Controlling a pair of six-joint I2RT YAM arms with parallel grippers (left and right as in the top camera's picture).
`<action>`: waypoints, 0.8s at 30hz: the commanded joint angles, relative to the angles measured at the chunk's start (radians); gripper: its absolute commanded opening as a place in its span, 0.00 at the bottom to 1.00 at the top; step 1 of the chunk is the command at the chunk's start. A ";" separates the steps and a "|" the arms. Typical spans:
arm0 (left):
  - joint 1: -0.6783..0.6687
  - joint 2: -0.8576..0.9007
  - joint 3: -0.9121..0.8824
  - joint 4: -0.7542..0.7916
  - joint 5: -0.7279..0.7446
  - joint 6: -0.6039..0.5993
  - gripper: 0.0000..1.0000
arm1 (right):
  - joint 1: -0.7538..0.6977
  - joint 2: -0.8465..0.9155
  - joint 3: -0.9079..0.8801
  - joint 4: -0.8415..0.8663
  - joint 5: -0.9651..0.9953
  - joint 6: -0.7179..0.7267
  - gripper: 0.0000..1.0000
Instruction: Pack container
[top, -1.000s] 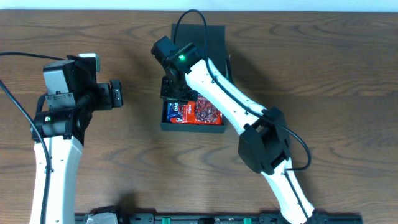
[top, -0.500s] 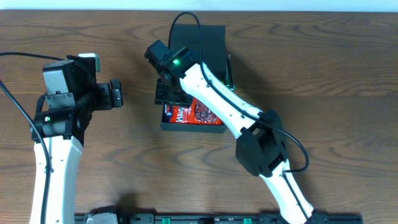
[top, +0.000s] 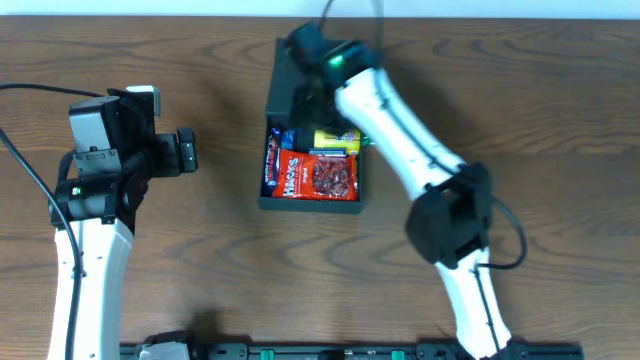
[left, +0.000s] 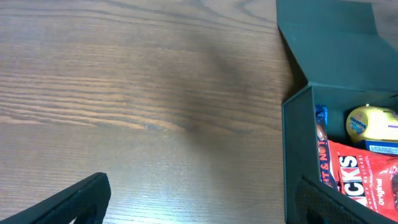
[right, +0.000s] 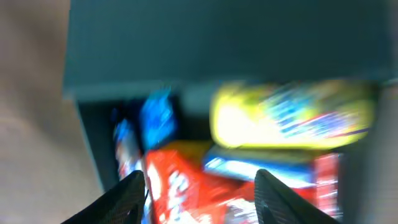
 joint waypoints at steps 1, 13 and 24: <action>0.004 -0.010 0.029 -0.004 -0.010 -0.005 0.95 | -0.079 -0.056 0.026 -0.006 0.056 -0.015 0.56; 0.004 -0.010 0.029 -0.006 -0.010 -0.005 0.95 | -0.201 -0.003 0.003 0.089 0.152 -0.247 0.54; 0.004 -0.010 0.029 -0.017 -0.010 -0.019 0.95 | -0.193 0.132 0.003 0.069 0.175 -0.253 0.53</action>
